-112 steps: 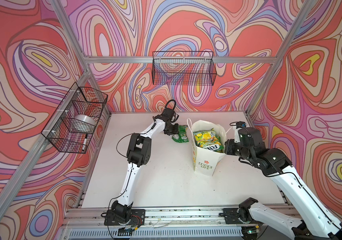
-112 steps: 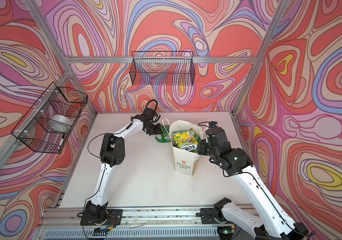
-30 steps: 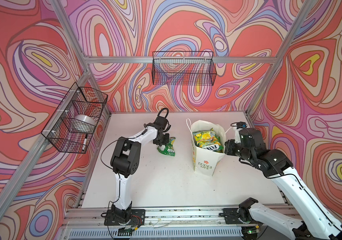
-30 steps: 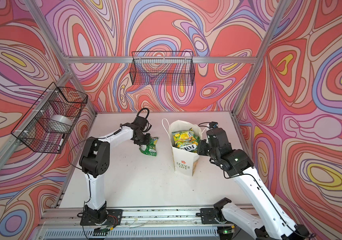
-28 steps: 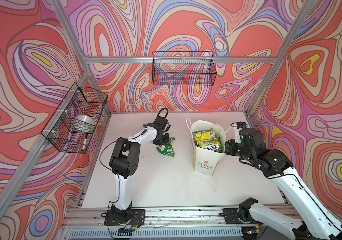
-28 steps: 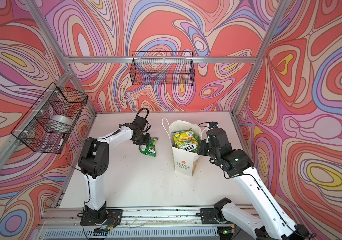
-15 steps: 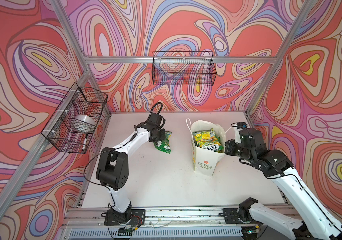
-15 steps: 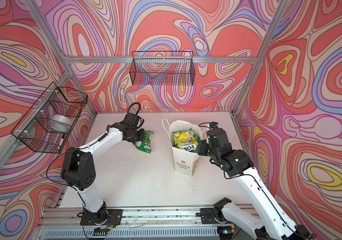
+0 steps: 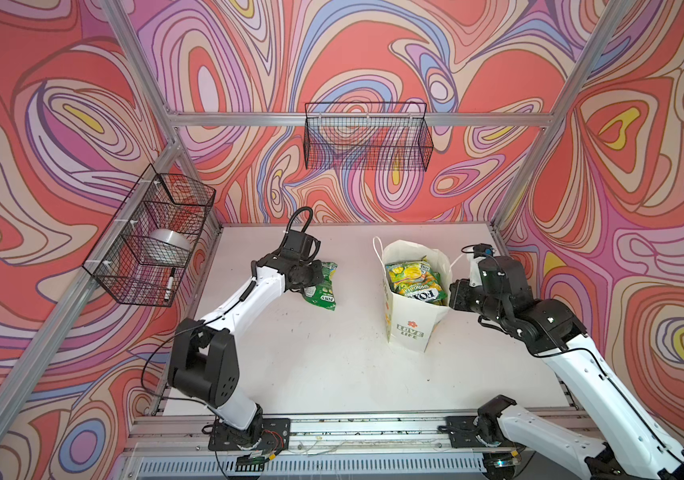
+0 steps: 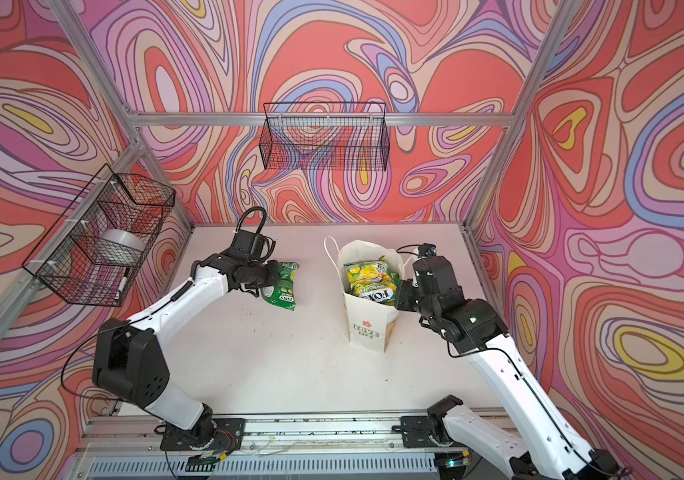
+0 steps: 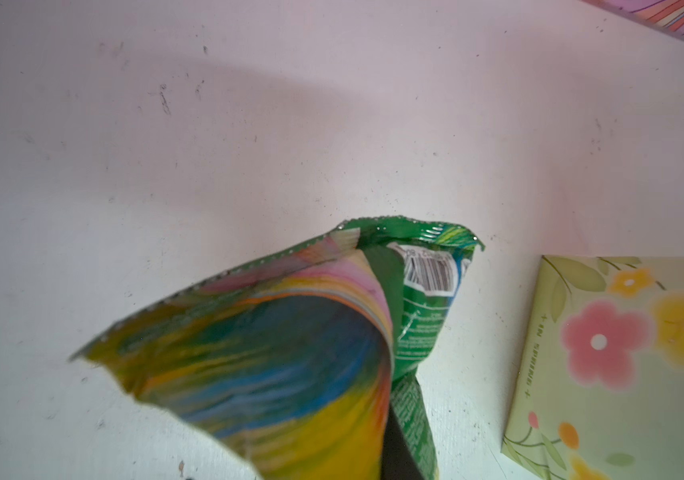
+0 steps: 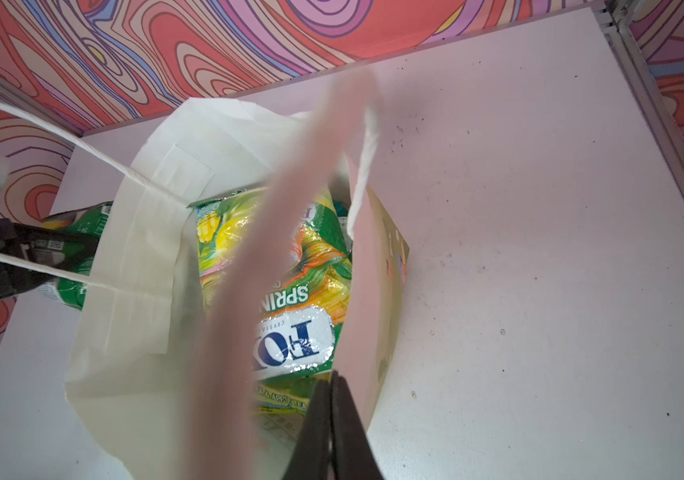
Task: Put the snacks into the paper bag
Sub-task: 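Lift the green packet with the left gripper and carry it toward the bag, then lower the green packet into the bag held by the right gripper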
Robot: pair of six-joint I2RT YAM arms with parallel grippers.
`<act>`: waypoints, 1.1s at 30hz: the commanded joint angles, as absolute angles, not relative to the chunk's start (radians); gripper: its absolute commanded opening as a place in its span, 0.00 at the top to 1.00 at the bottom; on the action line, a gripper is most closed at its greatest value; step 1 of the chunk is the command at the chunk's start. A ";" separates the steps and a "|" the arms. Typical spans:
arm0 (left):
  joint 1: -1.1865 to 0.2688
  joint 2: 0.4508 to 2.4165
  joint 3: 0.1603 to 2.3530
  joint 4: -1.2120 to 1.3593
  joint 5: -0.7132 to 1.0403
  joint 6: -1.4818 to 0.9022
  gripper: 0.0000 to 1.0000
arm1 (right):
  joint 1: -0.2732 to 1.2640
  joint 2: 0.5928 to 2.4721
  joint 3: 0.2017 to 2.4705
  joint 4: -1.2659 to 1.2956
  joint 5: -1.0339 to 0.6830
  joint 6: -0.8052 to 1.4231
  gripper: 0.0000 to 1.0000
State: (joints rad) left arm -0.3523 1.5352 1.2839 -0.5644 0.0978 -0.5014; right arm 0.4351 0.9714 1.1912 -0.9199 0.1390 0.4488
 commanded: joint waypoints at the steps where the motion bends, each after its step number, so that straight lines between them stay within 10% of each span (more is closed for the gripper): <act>1: -0.345 1.399 1.277 -0.598 0.104 -0.498 0.88 | 0.439 0.968 1.204 -0.878 0.144 0.434 1.00; 16: -0.369 1.111 1.433 -0.726 0.226 -0.535 0.88 | 0.439 0.966 1.177 -0.807 0.139 0.438 1.00; 33: -0.800 1.406 1.825 -0.537 0.058 -0.520 0.88 | 0.439 0.959 1.153 -0.774 0.128 0.455 1.00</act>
State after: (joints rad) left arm -0.7425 1.3598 1.7435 -0.6403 0.1093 -0.5289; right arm 0.4355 0.9760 1.1545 -0.8337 0.1368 0.4488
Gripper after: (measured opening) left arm 0.123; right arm 0.047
